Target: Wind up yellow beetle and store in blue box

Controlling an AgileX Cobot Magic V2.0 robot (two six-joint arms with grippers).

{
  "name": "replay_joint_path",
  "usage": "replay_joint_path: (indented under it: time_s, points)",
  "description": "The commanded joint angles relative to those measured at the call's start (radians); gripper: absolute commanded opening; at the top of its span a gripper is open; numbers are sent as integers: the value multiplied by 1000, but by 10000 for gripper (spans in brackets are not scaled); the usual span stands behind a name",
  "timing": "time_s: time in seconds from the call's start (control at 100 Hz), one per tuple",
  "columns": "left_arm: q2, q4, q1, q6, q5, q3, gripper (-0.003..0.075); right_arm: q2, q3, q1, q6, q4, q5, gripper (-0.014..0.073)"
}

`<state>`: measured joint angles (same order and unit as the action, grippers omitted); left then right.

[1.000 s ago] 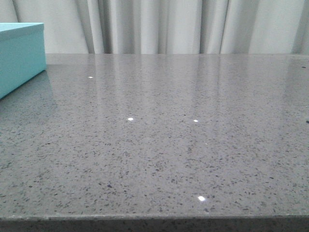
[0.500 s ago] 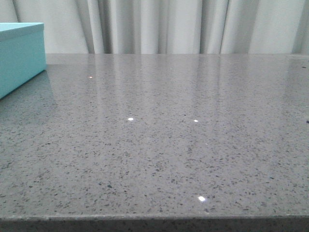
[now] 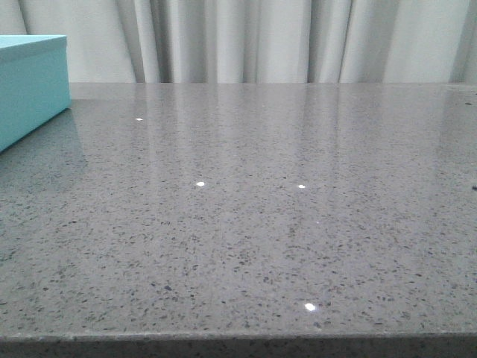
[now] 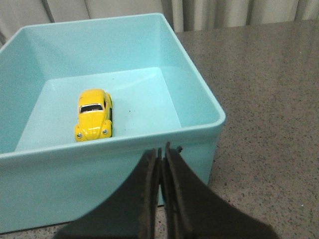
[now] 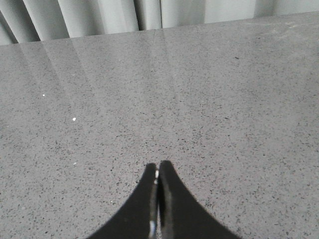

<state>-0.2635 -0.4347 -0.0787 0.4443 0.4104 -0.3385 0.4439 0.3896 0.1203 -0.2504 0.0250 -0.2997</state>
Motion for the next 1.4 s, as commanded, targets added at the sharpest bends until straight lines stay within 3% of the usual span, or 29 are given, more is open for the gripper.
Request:
replay_joint_path:
  time_s: [0.0, 0.18, 0.34, 0.52, 0.62, 0.68, 0.79, 1.39]
  points:
    - [15, -9, 9, -4, -106, -3, -19, 1, 29, -1, 7, 13, 81, -115]
    - [92, 68, 16, -126, -283, 94, -19, 1, 29, -1, 7, 13, 81, -115]
    - [158, 283, 52, -328, -451, 182, -18, 1, 29, -1, 7, 13, 81, -115]
    - [209, 330, 77, -342, -592, 304, -18, 1, 29, -1, 7, 13, 81, -115]
    - [266, 331, 77, -342, -592, 363, -18, 1, 29, -1, 7, 13, 81, -115]
    - [304, 331, 77, -344, -489, 359, -18, 1, 29, -1, 7, 13, 81, -115]
    - [302, 331, 77, -346, -449, 361, -18, 1, 29, -1, 7, 13, 79, -115]
    - [302, 329, 77, -346, -438, 361, -18, 1, 29, -1, 7, 13, 78, -115]
